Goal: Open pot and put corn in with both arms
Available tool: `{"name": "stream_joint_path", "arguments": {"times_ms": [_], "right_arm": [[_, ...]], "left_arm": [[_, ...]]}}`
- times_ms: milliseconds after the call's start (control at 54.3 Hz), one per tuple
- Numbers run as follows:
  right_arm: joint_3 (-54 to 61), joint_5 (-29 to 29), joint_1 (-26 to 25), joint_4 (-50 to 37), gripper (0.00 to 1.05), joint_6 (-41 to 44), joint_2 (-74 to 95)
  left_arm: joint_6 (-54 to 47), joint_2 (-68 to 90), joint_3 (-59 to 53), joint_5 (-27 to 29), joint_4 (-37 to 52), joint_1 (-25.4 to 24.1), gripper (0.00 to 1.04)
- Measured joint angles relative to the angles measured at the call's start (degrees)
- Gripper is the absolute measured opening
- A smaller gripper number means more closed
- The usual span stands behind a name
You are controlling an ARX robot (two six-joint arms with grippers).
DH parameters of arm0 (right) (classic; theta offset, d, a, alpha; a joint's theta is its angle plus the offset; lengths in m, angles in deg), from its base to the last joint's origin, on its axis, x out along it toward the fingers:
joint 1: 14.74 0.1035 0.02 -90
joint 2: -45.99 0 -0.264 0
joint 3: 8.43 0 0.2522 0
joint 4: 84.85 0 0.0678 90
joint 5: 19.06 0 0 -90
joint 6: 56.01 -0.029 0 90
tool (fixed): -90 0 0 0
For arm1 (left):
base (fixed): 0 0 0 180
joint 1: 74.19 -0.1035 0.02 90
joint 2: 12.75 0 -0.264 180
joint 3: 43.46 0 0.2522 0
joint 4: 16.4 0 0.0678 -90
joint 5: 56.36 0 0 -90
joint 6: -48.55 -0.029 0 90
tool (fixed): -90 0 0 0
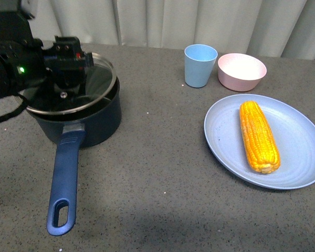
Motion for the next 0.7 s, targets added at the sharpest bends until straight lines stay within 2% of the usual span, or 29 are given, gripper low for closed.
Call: {"name": "stream_joint_path", "arguments": {"times_ms": [203, 350, 460, 700], "right_arm": [[0.0, 0.0, 0.0, 0.0, 0.96, 0.0, 0.0], [0.0, 0.0, 0.0, 0.0, 0.96, 0.0, 0.0], [0.0, 0.0, 0.0, 0.0, 0.96, 0.0, 0.0], [0.0, 0.0, 0.0, 0.0, 0.96, 0.0, 0.0]], "left_arm": [[-0.3, -6.9, -1.4, -0.7, 1.3, -3.9, 0.63], [-1.8, -5.1, -5.6, -2.9, 6.8, -14.7, 0.63], [-2.1, -1.4, -6.1, -3.1, 10.6, -20.7, 0.62], [-0.5, 8.3, -3.2, -2.8, 12.7, -23.9, 0.62]]}}
